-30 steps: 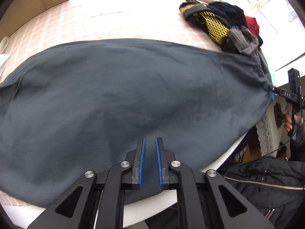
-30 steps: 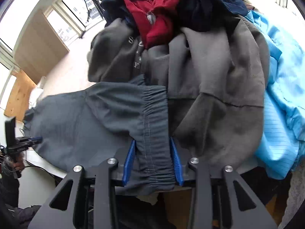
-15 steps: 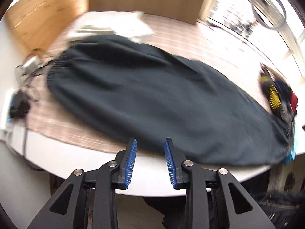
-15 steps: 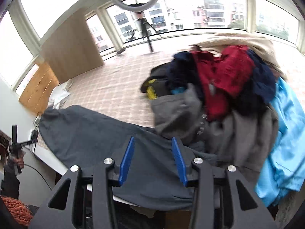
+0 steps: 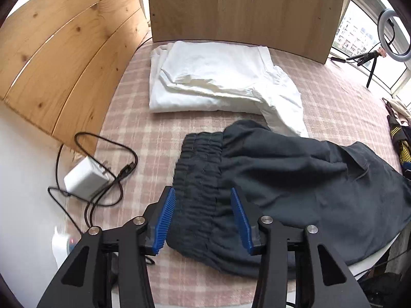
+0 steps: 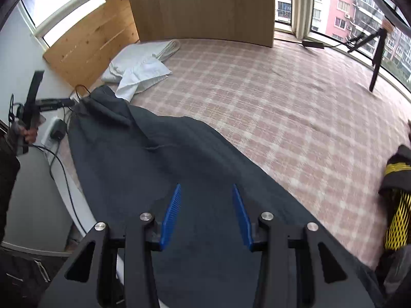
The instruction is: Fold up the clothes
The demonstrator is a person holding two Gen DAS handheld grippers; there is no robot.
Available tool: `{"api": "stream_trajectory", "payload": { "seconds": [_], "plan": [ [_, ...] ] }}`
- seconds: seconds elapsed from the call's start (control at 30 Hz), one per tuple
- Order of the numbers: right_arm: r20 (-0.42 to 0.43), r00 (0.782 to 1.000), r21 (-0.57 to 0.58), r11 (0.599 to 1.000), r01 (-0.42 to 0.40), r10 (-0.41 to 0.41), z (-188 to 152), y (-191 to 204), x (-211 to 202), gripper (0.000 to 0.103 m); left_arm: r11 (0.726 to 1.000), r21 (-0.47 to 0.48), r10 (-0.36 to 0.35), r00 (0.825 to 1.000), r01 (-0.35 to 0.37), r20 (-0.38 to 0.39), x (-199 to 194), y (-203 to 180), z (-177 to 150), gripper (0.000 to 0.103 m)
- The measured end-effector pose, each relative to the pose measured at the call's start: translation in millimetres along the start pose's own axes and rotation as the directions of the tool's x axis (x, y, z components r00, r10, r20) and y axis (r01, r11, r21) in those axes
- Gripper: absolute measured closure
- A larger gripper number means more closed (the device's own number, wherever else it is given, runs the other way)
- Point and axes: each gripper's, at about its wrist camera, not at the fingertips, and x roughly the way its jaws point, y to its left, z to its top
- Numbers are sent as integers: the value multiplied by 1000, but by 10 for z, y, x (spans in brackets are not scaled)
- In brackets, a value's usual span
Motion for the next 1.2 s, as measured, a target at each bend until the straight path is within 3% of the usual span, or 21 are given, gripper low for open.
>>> {"api": "stream_trajectory", "payload": {
  "seconds": [0.13,0.2,0.27,0.33,0.4,0.47,0.57,0.6,0.63,0.67,0.77,0.87,0.97,1.0,1.1,1.2],
  "plan": [
    [-48,998,26,999,28,-27,237,-141,197,57,998,2,-69,997,69,-17,171,67,277,59],
    [-70,997,31,999,18,-16,320,-210,316,49,995,84,-44,999,46,-26,273,-34,370,58],
    [-95,995,9,1000,-8,9,384,-210,487,48,993,121,14,998,-7,-55,412,-96,458,58],
    [-120,992,-12,999,-35,33,448,-210,659,48,993,115,-18,997,26,-69,436,-173,541,60],
    [-146,988,-32,998,-62,57,512,-209,830,48,982,144,-114,992,121,-58,333,-392,588,58],
    [-172,981,-45,995,-94,85,563,-207,1006,48,952,233,-190,980,197,-54,210,-751,612,57],
    [-180,975,-68,988,-142,128,572,-179,1122,49,887,362,-269,958,286,-97,153,-1357,608,55],
    [-167,976,-83,984,-158,143,565,-159,1109,66,865,395,-288,951,309,-113,157,-1550,604,55],
    [-167,971,-90,978,-186,169,548,-136,1073,95,846,421,-300,945,327,-130,168,-1730,606,55],
    [-163,970,-92,976,-197,181,520,-110,1020,98,826,446,-311,939,344,-148,179,-1911,608,55],
    [-173,954,-115,957,-267,246,399,3,866,98,763,526,-323,927,375,-193,252,-2377,592,54],
    [-154,949,-148,943,-298,276,257,131,693,98,738,541,-314,915,404,-255,386,-2677,556,53],
    [-162,912,-127,908,-398,377,99,212,596,98,692,550,-331,883,467,-334,450,-2831,387,53],
    [-174,906,-123,904,-409,387,58,242,631,98,680,564,-319,882,469,-348,473,-2857,304,53],
    [-218,880,-96,888,-449,421,-51,303,755,98,672,577,-261,878,464,-402,628,-2880,67,57],
    [-277,848,-48,875,-481,451,-112,280,876,96,689,560,-223,871,459,-438,783,-2818,-93,66]
  ]
}}
